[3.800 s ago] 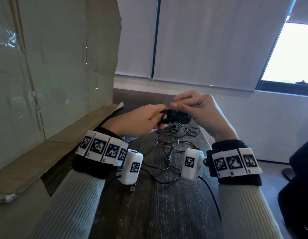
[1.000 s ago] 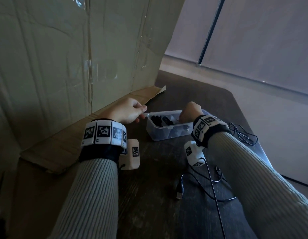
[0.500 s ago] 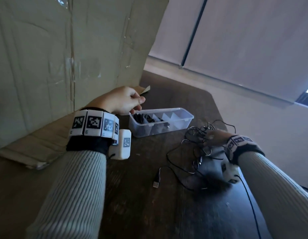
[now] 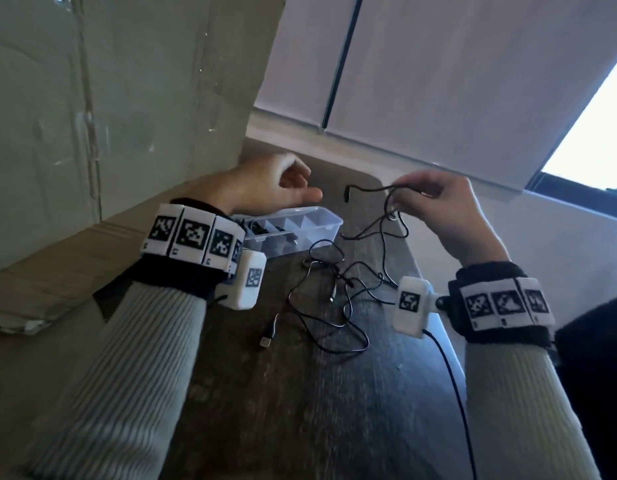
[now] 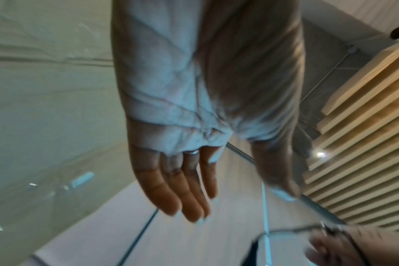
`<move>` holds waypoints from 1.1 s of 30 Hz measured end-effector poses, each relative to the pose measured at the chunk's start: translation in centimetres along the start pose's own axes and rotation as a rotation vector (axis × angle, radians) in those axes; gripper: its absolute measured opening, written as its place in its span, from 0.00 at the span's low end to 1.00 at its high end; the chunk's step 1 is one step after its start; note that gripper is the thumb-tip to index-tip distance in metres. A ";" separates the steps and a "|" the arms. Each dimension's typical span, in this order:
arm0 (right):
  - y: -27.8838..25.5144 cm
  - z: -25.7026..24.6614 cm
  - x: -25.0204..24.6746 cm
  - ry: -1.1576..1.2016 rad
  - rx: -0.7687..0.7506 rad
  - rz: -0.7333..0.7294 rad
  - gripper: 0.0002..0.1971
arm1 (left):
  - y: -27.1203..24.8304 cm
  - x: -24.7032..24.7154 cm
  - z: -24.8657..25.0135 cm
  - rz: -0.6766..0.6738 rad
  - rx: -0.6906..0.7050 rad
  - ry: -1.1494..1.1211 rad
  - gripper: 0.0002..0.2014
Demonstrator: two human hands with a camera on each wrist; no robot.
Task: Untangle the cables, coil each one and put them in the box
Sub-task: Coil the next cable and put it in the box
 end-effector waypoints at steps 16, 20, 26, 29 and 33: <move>-3.7 -3.6 -3.1 -0.093 -0.047 0.045 0.12 | 0.6 5.3 4.4 -0.172 0.226 0.009 0.08; -3.2 -1.7 -4.8 -0.261 -0.025 0.029 0.13 | 0.0 -0.4 1.5 0.099 0.156 -0.054 0.07; -3.7 -0.2 -4.5 -0.475 0.078 -0.146 0.15 | -1.2 -4.3 -1.1 0.255 0.042 -0.168 0.06; -3.6 -0.3 -3.3 -0.486 0.103 -0.190 0.10 | -1.2 -4.6 -0.5 0.304 0.074 -0.140 0.06; -4.1 -1.6 1.7 -0.424 0.083 -0.330 0.23 | -1.0 -3.7 2.6 0.356 0.208 -0.197 0.05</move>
Point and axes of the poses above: each hand's wrist, its own y-axis towards the middle knuckle, its own x-axis out of the palm, z = x × y, the point moved 7 cm from there along y, towards the middle knuckle, and after that the axes turned 11 degrees about y, right-handed, at the moved point
